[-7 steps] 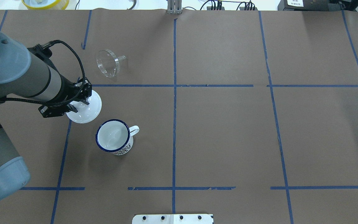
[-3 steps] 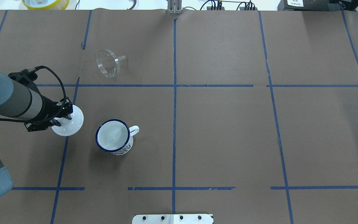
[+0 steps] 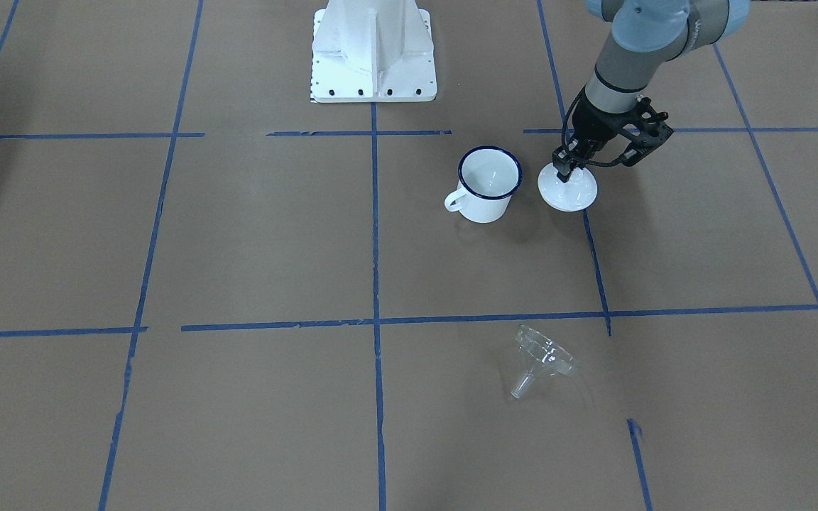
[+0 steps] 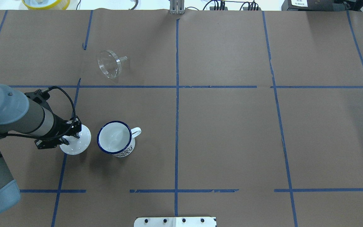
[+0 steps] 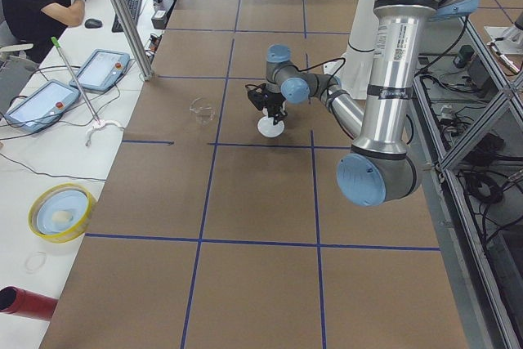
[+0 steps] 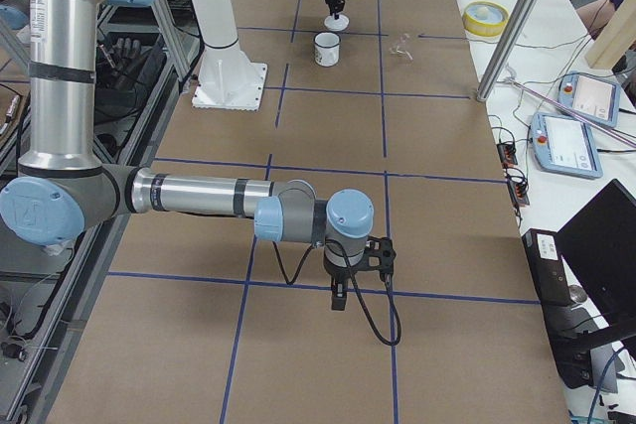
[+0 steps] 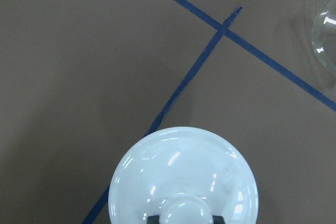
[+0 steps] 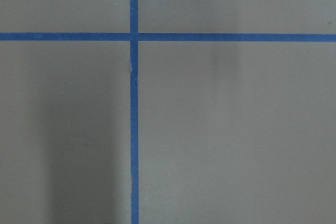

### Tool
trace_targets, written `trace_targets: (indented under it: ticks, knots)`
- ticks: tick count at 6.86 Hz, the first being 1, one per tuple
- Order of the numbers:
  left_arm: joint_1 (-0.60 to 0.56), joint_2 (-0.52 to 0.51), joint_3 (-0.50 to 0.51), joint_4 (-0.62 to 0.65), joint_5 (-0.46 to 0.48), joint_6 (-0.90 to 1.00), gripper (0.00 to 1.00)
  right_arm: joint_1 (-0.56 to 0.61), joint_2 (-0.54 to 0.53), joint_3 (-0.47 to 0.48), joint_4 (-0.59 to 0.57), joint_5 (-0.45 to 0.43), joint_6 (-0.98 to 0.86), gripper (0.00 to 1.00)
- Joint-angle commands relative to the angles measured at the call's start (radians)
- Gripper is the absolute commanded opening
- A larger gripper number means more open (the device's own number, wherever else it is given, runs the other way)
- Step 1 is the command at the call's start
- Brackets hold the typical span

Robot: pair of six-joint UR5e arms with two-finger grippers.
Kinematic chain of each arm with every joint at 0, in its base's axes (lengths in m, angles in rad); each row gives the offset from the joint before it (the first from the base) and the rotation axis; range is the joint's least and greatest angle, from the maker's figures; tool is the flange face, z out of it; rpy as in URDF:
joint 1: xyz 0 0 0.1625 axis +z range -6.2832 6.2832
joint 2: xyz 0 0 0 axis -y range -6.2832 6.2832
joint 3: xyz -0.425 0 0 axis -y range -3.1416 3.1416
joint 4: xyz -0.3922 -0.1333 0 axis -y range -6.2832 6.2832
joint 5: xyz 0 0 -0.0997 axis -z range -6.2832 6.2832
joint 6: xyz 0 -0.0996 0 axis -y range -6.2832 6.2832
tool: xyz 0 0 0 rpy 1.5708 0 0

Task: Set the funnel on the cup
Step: 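Lift the white lid off the mug and lower it beside the mug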

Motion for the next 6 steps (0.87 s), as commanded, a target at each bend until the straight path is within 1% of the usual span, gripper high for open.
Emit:
trace_targets:
  ticks: [1,4,5,6]
  knots:
    - [0.066,0.001,0.007,-0.002,-0.005,-0.059,0.0,0.0,0.0,0.0,0.0,0.0,0.0,1.0]
    - [0.088,0.009,0.022,-0.002,-0.005,-0.064,0.0,0.0,0.0,0.001,0.0,0.0,0.0,1.0]
    - [0.088,0.011,0.024,-0.004,-0.005,-0.056,0.59,0.0,0.0,0.0,0.0,0.0,0.0,1.0]
    - [0.088,0.029,0.022,-0.013,-0.005,-0.054,1.0,0.0,0.0,0.001,0.0,0.0,0.0,1.0]
